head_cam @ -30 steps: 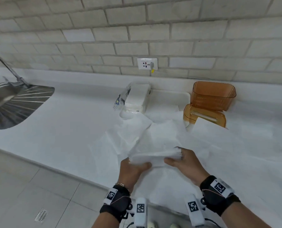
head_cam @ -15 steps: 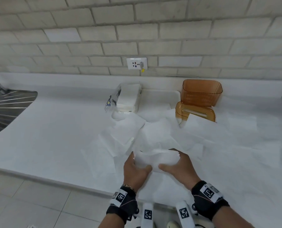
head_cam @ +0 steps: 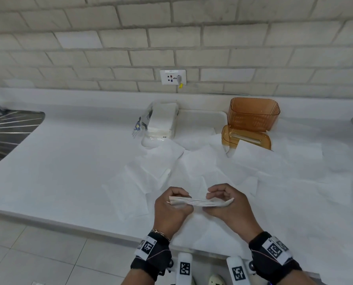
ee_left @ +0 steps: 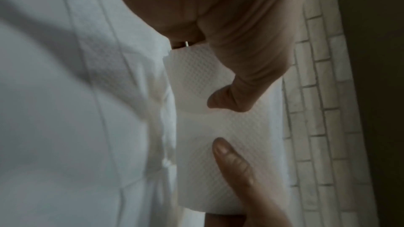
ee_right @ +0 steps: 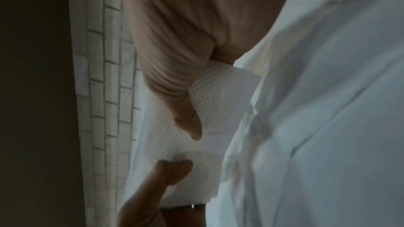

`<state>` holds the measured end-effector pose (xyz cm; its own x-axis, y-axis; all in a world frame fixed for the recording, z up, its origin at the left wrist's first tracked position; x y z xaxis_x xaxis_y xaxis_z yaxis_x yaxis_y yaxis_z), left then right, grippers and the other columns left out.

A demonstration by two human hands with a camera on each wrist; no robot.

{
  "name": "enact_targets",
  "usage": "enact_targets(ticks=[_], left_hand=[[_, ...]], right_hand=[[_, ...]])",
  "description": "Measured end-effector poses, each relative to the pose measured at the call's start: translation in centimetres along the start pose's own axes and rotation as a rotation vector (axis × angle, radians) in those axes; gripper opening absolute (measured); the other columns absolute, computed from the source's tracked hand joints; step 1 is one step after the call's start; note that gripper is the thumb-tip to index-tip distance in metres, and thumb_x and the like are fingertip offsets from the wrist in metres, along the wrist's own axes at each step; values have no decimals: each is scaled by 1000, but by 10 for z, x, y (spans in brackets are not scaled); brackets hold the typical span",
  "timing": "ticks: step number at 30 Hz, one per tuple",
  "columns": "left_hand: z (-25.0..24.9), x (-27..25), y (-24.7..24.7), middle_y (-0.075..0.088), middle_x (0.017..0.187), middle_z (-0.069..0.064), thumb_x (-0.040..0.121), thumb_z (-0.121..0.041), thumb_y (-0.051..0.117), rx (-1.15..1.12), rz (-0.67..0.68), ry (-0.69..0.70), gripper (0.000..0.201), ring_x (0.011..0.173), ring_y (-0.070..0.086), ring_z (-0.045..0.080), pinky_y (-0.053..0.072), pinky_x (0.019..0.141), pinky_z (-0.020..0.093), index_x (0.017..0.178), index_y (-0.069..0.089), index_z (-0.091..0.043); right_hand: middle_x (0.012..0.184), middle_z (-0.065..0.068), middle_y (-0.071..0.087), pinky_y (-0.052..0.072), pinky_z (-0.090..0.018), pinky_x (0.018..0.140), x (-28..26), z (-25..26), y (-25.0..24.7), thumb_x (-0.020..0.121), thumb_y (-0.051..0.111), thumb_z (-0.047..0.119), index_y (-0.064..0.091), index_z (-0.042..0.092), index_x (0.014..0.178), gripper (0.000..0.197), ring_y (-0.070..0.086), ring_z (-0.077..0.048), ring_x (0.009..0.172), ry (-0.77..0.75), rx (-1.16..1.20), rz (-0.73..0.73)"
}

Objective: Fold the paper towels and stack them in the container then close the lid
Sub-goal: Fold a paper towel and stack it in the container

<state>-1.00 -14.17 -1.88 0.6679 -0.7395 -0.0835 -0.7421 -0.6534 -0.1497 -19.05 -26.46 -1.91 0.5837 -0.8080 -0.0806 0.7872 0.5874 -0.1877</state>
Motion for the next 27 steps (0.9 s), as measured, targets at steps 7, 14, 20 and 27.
enact_targets(ticks=[7, 14, 20, 27], left_hand=[[17, -4, -3, 76, 83, -5, 59, -4, 79, 32, 15, -103, 37, 80, 73, 18, 60, 68, 29, 85, 72, -28], [5, 0, -17, 74, 84, -3, 58, 1, 73, -82, -7, -40, 34, 74, 67, 12, 55, 63, 25, 84, 71, -21], [20, -3, -12, 74, 84, -10, 65, 9, 74, -12, 58, -71, 38, 79, 68, 9, 55, 68, 22, 81, 73, -26], [0, 5, -29, 78, 82, -13, 71, -11, 89, 235, 216, 62, 31, 68, 72, 7, 58, 64, 24, 91, 77, -31]], right_hand=[[102, 21, 74, 54, -18, 76, -6, -9, 4, 64, 100, 14, 74, 36, 102, 51, 68, -3, 95, 36, -49, -24], [102, 11, 76, 60, -24, 78, -8, -7, 2, 62, 101, 14, 74, 33, 100, 50, 71, -6, 91, 35, -11, -69], [91, 9, 79, 52, -13, 73, -17, -25, -2, 66, 99, 10, 77, 19, 93, 35, 71, -3, 82, 66, -23, -98], [93, 0, 82, 58, -22, 80, -11, 26, -8, 73, 93, 12, 83, 15, 90, 19, 76, -15, 90, -29, 60, -36]])
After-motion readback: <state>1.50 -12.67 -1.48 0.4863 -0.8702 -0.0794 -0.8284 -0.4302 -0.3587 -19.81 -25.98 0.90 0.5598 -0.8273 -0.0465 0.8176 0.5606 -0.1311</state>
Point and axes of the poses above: each hand's wrist, its own x-axis towards the middle knuckle, its own y-axis out of the palm, z = x × y, the point moved 9 cm from there along x, towards the middle knuckle
